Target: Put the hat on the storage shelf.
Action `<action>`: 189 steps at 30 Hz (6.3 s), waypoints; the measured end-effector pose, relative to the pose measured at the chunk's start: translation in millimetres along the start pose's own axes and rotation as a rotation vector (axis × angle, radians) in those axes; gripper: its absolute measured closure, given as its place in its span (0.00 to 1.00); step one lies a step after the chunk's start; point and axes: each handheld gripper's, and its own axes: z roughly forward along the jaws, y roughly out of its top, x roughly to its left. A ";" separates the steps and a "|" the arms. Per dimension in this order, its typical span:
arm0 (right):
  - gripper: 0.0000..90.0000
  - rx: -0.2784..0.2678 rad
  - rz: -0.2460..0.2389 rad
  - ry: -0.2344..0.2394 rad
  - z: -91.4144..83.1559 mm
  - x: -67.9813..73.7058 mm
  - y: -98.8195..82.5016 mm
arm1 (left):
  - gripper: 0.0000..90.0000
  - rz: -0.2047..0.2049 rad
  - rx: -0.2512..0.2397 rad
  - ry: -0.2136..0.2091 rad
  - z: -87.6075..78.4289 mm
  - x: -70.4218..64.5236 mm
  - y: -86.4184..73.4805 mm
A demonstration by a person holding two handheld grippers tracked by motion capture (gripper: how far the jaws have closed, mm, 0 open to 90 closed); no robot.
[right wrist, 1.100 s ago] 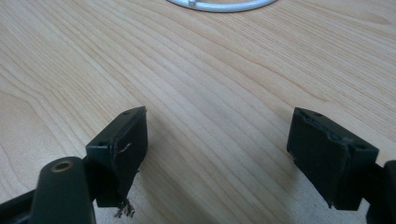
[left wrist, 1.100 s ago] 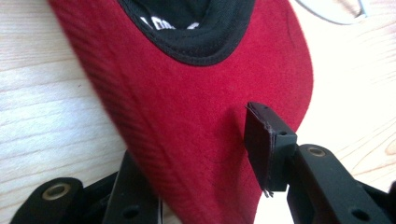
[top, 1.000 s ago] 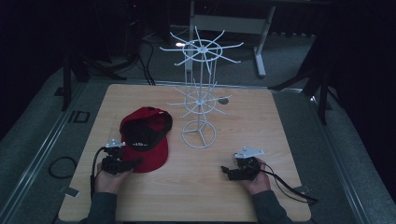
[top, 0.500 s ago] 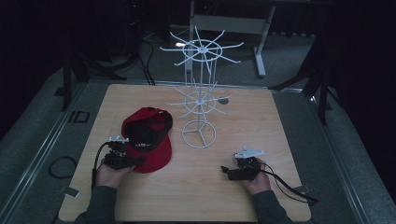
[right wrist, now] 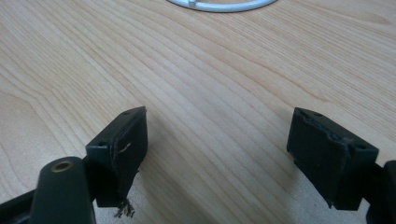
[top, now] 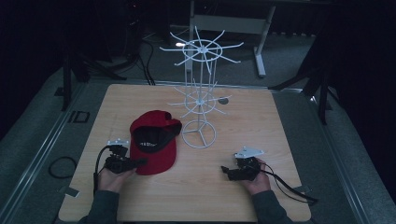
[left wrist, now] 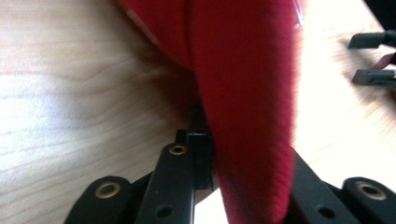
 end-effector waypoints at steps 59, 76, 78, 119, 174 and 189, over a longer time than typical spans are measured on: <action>0.22 -0.001 0.003 0.000 0.0 0.1 0.1 | 0.95 0.038 -0.360 0.180 -76.4 -9.7 53.5; 0.22 -0.002 0.000 0.000 0.1 -0.1 0.1 | 0.95 0.054 -0.422 0.179 -89.6 -20.0 70.7; 0.22 -0.001 0.000 0.000 0.1 0.0 0.1 | 0.95 0.058 -0.425 0.180 -90.6 -21.2 72.5; 0.22 0.000 -0.001 0.001 -0.1 -0.2 0.2 | 0.95 0.070 -0.565 0.191 -116.1 -32.6 93.3; 0.22 0.000 -0.002 0.001 0.0 -0.3 0.2 | 0.95 0.099 -0.635 0.154 -130.2 -59.2 119.0; 0.22 0.000 -0.002 0.002 0.0 -0.3 0.2 | 0.95 0.116 -0.655 0.128 -133.9 -69.6 117.5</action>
